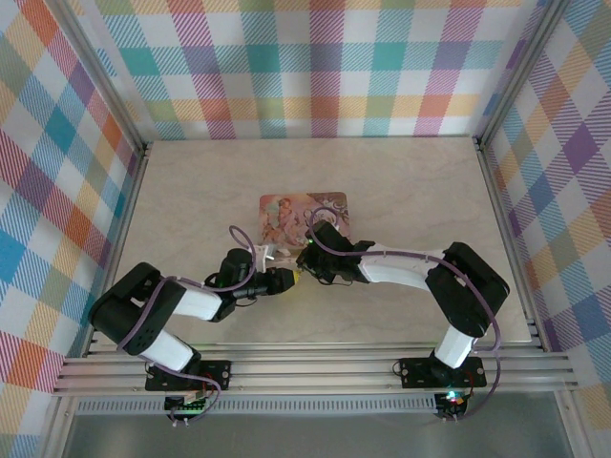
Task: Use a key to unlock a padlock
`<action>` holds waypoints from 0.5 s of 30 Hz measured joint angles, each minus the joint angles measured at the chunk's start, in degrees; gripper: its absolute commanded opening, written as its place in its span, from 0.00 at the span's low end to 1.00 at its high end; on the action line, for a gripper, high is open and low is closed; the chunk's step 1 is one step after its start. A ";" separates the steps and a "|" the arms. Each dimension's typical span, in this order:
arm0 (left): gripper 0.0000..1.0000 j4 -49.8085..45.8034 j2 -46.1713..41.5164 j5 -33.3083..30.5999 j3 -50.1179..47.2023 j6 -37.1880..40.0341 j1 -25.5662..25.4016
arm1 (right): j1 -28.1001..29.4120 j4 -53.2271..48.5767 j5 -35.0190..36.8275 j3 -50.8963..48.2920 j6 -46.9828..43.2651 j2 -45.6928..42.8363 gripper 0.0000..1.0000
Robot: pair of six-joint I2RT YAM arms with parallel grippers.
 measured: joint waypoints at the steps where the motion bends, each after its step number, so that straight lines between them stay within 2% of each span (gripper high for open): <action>1: 0.26 0.52 0.33 0.09 0.00 -0.11 0.00 | -0.04 -0.04 0.04 0.00 0.00 0.00 0.00; 5: 0.27 1.75 0.72 0.46 0.00 -0.87 0.00 | -0.22 -0.09 0.07 0.00 0.02 0.00 0.00; 10: 0.37 3.43 0.33 0.48 -0.13 -1.49 0.00 | -0.22 -0.11 0.04 0.00 0.00 0.00 0.00; 15: 0.33 3.43 -0.81 0.68 -0.48 -1.36 0.00 | -0.22 -0.11 0.04 0.00 0.00 -0.04 0.00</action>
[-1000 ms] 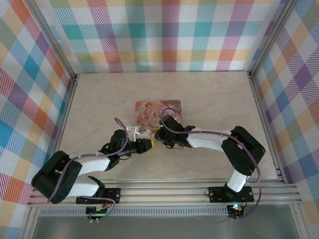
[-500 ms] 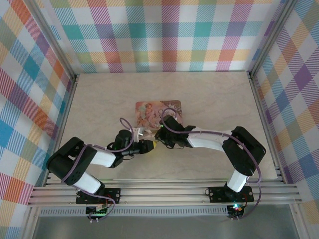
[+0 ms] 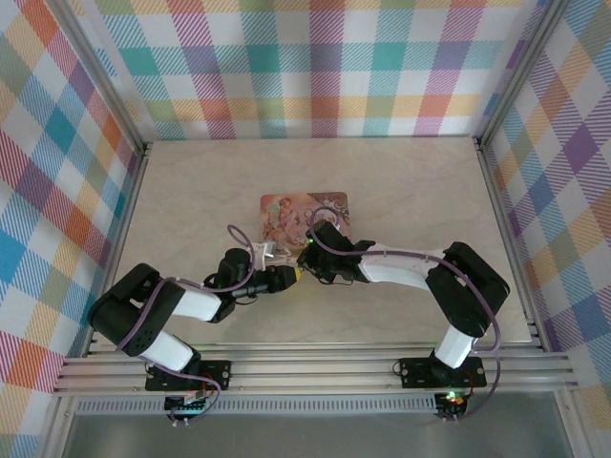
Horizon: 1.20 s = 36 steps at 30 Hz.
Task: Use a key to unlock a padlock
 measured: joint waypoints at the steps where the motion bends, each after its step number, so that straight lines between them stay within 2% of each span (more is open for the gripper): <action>1: 0.33 0.00 0.00 0.02 0.00 0.00 0.00 | 0.00 0.00 0.00 0.00 0.00 0.00 0.00; 13: 0.22 5.35 4.98 0.85 0.42 -1.55 -0.35 | 0.02 -0.02 -0.02 0.00 0.04 -0.04 0.00; 21: 0.00 6.14 5.07 0.85 0.63 -2.21 -0.44 | 0.00 -0.24 -0.13 -0.04 0.17 -0.15 0.00; 26: 0.00 7.52 6.47 1.07 0.76 -2.23 -0.68 | -0.04 -0.17 0.07 -0.24 0.15 -0.26 0.00; 28: 0.10 9.22 7.50 1.31 0.81 -2.49 -0.68 | -0.15 -0.17 0.22 -0.26 0.20 -0.26 0.00; 30: 0.13 10.88 8.52 1.25 0.90 -2.73 -0.76 | -0.22 -0.02 0.24 -0.37 0.48 -0.35 0.00; 34: 0.11 12.41 9.38 0.63 1.09 -3.34 -0.94 | -0.22 0.28 0.24 -0.52 1.29 -0.48 0.00; 36: 0.00 12.59 9.42 0.39 1.09 -3.65 -1.05 | -0.22 0.28 0.26 -0.55 1.33 -0.52 0.00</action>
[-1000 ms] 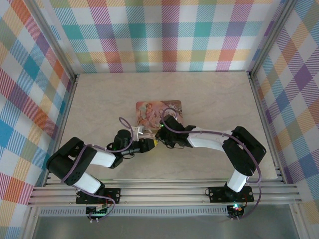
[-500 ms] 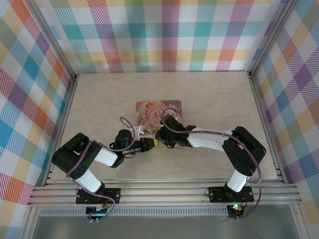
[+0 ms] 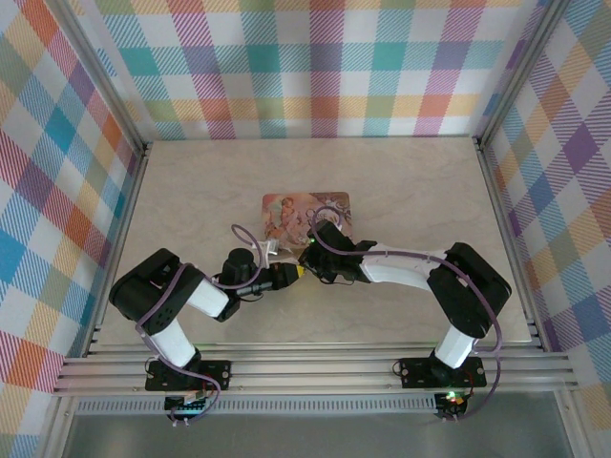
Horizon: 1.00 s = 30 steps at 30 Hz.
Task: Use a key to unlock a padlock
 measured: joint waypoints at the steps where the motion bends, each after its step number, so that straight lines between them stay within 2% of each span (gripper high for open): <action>1: 0.00 0.02 0.00 -0.02 0.00 -0.04 0.00 | 0.00 0.02 0.07 -0.04 0.00 -0.02 0.00; 7: 0.00 0.00 0.02 -0.04 0.00 0.33 -0.07 | 0.00 0.00 0.17 -0.09 0.11 -0.07 0.00; 10: 0.00 -0.96 -0.48 -1.64 0.00 3.30 -1.14 | 0.00 -0.33 0.13 -0.09 -0.07 -0.11 0.00; 13: 0.00 -5.40 -4.13 -7.91 0.00 10.67 -4.98 | -0.44 -2.51 -1.03 0.11 -0.59 -0.79 0.00; 17: 0.00 -13.57 -9.66 -21.75 0.74 24.24 -13.75 | -1.84 -8.94 -4.96 1.75 -2.67 -1.64 0.00; 21: 0.00 -17.25 -9.88 -33.70 2.54 36.85 -21.27 | -2.86 -15.76 -6.93 3.98 -5.35 -1.66 0.00; 24: 0.00 -18.29 -8.46 -39.28 3.87 42.95 -24.68 | -3.21 -18.69 -7.15 4.61 -6.69 -1.66 0.00; 28: 0.00 -18.91 -7.87 -42.77 4.42 46.71 -26.38 | -3.32 -19.15 -7.15 4.61 -7.52 -1.66 0.00; 29: 0.00 -19.17 -7.87 -43.58 4.48 47.39 -26.75 | -3.32 -19.28 -7.19 4.66 -7.69 -1.68 0.04; 30: 0.00 -19.19 -7.89 -44.09 4.50 47.69 -27.04 | -3.32 -19.47 -7.19 4.76 -7.74 -1.68 0.15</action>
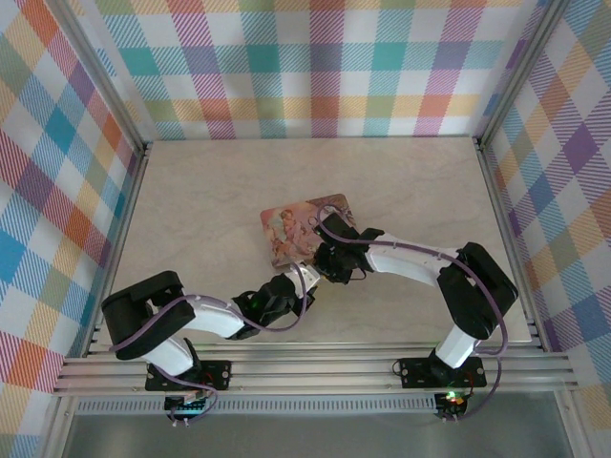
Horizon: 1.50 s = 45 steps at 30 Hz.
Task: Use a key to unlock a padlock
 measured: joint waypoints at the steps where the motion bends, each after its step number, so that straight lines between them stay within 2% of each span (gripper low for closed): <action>1: 0.00 0.00 0.00 -0.37 0.00 0.11 -0.13 | 0.00 -0.26 0.00 0.11 -0.02 0.00 0.30; 2: 0.00 0.00 -0.02 -0.26 -0.02 -0.13 -0.09 | 0.00 -0.57 0.02 0.13 0.04 -0.07 0.38; 5: 0.00 -0.37 -0.13 0.79 -0.37 -1.55 0.52 | 0.24 -1.60 -1.31 0.09 0.35 -1.22 0.53; 7: 0.00 0.13 -0.35 1.64 -1.03 -3.32 1.22 | 0.46 -2.03 -1.68 -0.31 0.63 -2.45 0.57; 10: 0.00 2.97 -0.37 3.17 -2.69 -6.99 2.73 | 0.50 -2.47 -1.31 -2.45 1.42 -5.25 0.58; 19: 0.00 5.29 0.79 5.38 -3.52 -12.83 4.37 | 0.68 -0.17 -1.11 -7.80 3.82 -9.31 0.54; 32: 0.00 2.78 -1.46 5.75 -3.45 -12.33 4.28 | 1.62 6.38 -1.25 -8.85 6.40 -8.61 0.48; 45: 0.00 -3.10 -3.67 3.98 -1.88 -7.56 2.51 | 1.64 7.65 -1.55 -8.07 6.99 -5.73 0.36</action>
